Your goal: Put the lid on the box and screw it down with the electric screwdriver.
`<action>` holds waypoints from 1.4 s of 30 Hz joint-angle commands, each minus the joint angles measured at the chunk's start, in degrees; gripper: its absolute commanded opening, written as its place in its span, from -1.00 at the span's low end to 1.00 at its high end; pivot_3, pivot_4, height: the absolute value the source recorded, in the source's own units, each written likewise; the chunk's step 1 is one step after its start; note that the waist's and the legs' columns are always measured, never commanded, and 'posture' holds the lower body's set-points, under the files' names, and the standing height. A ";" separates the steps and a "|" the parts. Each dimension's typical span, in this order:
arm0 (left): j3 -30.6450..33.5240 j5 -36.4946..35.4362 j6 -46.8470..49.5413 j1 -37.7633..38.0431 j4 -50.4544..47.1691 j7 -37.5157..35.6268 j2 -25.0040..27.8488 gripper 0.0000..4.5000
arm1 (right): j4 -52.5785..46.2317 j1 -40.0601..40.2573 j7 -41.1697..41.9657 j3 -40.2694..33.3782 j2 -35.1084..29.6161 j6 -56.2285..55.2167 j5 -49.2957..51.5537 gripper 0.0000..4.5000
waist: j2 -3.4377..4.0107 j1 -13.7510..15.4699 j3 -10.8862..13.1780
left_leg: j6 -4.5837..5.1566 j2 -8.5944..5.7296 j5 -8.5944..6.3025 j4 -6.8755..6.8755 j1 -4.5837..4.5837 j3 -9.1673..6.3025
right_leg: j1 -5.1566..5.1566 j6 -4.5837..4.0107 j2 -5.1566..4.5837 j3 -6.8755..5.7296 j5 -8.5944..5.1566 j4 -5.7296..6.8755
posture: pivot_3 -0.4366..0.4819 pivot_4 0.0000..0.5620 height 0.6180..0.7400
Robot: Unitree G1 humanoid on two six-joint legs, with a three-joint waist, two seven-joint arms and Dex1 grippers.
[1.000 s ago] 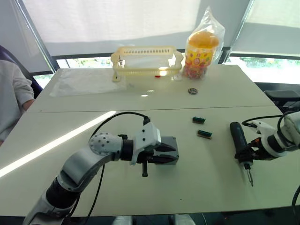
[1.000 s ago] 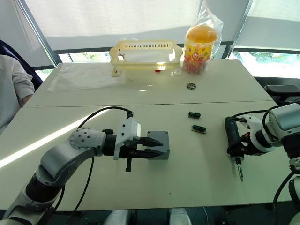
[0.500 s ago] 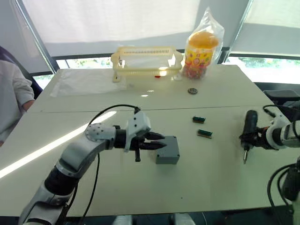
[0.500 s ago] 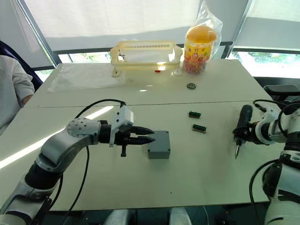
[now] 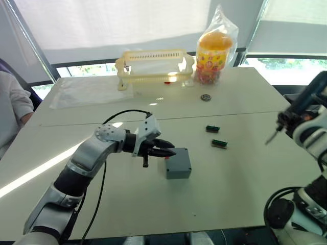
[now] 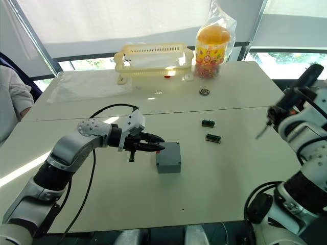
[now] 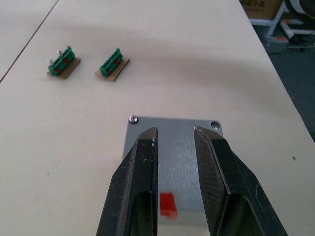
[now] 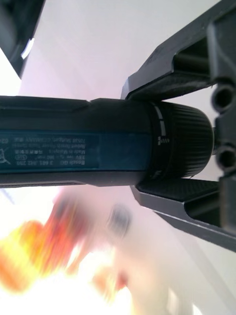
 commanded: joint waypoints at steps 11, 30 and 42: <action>-3.35 6.77 -0.83 0.82 1.73 0.87 -1.49 -0.50 | -9.54 21.61 21.49 29.04 2.05 -33.63 -5.77 -0.21 | -0.04 1.71 0.03 | -0.13 -0.12 0.08 0.01 -0.18 -0.08 | -0.16 -0.06 -0.14 -0.09 -0.05 0.03 | -0.05 -0.47 1.00; -5.12 10.40 0.24 2.90 1.46 1.82 -2.58 -0.50 | -4.13 27.40 23.41 39.02 4.16 -47.59 -12.93 -0.21 | -0.08 1.83 0.01 | -0.18 -0.11 0.11 0.08 -0.08 -0.13 | -0.14 -0.08 -0.12 -0.09 -0.07 0.29 | -0.05 -0.47 1.00; -4.83 10.49 0.55 3.02 1.22 1.65 -2.37 -0.50 | -4.56 27.42 23.33 38.95 3.99 -47.90 -13.09 -0.21 | -0.08 1.83 0.01 | -0.18 -0.11 0.11 0.09 -0.07 -0.14 | -0.14 -0.10 -0.12 -0.09 -0.08 0.34 | -0.05 -0.47 1.00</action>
